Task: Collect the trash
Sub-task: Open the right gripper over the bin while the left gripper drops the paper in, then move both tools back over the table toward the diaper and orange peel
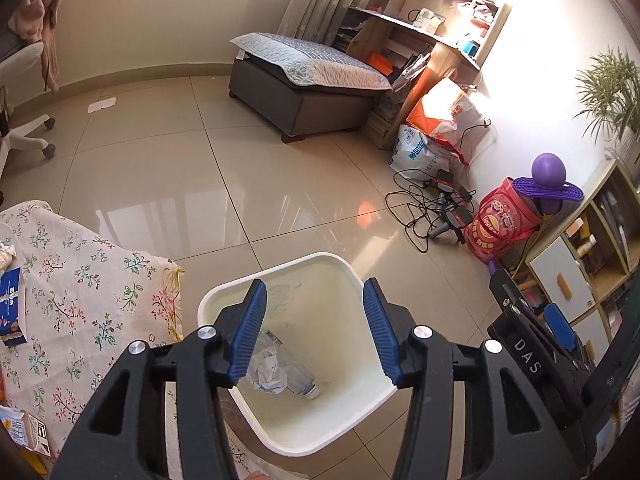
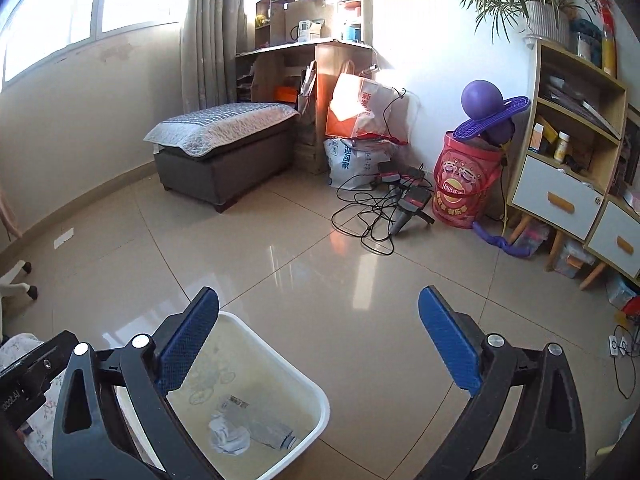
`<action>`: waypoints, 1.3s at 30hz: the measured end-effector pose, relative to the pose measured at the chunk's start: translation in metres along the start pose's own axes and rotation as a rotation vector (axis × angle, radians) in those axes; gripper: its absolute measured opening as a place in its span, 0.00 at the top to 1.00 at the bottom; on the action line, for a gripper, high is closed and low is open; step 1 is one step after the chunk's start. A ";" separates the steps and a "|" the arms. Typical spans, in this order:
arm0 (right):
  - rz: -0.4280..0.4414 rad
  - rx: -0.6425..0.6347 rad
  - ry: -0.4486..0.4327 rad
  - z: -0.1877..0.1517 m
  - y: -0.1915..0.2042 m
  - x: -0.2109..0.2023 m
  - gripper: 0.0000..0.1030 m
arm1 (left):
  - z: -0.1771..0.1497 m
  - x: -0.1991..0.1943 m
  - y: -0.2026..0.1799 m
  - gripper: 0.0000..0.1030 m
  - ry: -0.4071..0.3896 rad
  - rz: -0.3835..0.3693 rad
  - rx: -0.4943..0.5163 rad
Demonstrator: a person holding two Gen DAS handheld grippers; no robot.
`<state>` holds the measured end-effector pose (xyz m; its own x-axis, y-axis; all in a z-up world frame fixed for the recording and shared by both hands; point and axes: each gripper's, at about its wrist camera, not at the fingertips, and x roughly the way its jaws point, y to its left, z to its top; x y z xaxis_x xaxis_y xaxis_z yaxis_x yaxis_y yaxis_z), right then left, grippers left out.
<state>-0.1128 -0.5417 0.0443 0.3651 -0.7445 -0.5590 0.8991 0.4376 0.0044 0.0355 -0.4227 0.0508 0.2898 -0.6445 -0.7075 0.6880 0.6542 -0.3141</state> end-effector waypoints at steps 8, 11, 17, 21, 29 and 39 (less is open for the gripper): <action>0.044 -0.035 -0.025 -0.005 0.020 -0.014 0.07 | -0.003 -0.029 0.014 0.16 -0.122 0.201 0.004; 0.064 -0.064 -0.053 -0.008 0.034 -0.024 0.07 | -0.006 -0.043 0.024 0.13 -0.169 0.287 0.003; 0.110 -0.126 -0.092 -0.015 0.063 -0.042 0.07 | -0.016 -0.068 0.051 0.11 -0.219 0.412 -0.024; 0.140 -0.172 -0.113 -0.020 0.083 -0.054 0.07 | -0.024 -0.082 0.072 0.11 -0.227 0.451 -0.047; 0.202 -0.261 -0.140 -0.035 0.124 -0.079 0.07 | -0.041 -0.109 0.111 0.10 -0.231 0.521 -0.112; 0.297 -0.345 -0.153 -0.054 0.175 -0.114 0.07 | -0.057 -0.141 0.164 0.10 -0.227 0.602 -0.212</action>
<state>-0.0100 -0.3529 0.0643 0.6485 -0.6162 -0.4469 0.6274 0.7652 -0.1445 0.0692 -0.2017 0.0630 0.7305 -0.1954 -0.6544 0.2242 0.9737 -0.0405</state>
